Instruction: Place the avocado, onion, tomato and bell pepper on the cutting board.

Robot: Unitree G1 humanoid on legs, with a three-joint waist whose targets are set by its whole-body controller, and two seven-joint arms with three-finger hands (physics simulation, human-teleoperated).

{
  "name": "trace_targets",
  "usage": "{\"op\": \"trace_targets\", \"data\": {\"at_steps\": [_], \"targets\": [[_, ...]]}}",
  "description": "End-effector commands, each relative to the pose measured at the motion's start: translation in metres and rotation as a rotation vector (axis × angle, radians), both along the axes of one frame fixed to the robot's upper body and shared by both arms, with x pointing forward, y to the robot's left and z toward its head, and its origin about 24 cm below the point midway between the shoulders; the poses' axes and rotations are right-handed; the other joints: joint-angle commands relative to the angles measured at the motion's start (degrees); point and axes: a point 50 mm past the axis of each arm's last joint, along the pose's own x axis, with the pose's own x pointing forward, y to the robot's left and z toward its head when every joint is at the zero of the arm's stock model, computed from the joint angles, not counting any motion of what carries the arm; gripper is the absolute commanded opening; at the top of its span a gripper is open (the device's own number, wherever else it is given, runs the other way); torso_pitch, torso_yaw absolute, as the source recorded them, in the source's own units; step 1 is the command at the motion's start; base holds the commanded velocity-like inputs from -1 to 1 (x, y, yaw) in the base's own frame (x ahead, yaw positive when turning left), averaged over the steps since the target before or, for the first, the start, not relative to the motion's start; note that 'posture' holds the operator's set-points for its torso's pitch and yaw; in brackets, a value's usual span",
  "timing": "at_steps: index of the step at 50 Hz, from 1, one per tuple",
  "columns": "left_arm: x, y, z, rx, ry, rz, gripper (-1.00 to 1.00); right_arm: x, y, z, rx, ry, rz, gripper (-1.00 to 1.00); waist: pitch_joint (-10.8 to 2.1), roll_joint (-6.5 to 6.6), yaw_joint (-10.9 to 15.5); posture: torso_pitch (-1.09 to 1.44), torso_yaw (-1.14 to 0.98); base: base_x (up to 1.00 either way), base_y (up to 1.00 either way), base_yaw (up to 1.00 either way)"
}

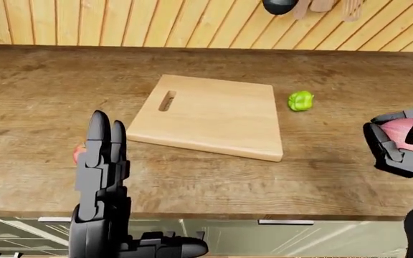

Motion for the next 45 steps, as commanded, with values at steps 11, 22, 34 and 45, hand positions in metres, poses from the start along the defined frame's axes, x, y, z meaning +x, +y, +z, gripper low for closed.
{"op": "trace_targets", "data": {"at_steps": [11,22,34,45], "targets": [[-0.004,-0.001,0.009,-0.004,-0.063,-0.006,1.00,0.014,-0.009,0.076,-0.146,-0.168,0.002,-0.98,0.35,-0.53,0.1,0.00,0.00,0.00,0.00,0.00],[-0.003,-0.001,0.008,-0.007,-0.060,-0.004,1.00,0.029,-0.001,0.140,-0.242,-0.233,0.002,-0.97,0.73,-0.77,0.1,0.00,0.00,0.00,0.00,0.00],[-0.003,-0.001,0.008,-0.001,-0.061,-0.003,1.00,0.055,0.007,0.184,-0.330,-0.243,0.012,-0.97,1.05,-0.44,-0.1,0.00,0.00,0.00,0.00,0.00],[-0.004,-0.001,0.008,0.001,-0.062,-0.001,1.00,0.108,0.028,0.244,-0.410,-0.205,0.072,-0.95,1.00,0.59,-0.5,0.00,0.00,0.00,0.00,0.00]]}}
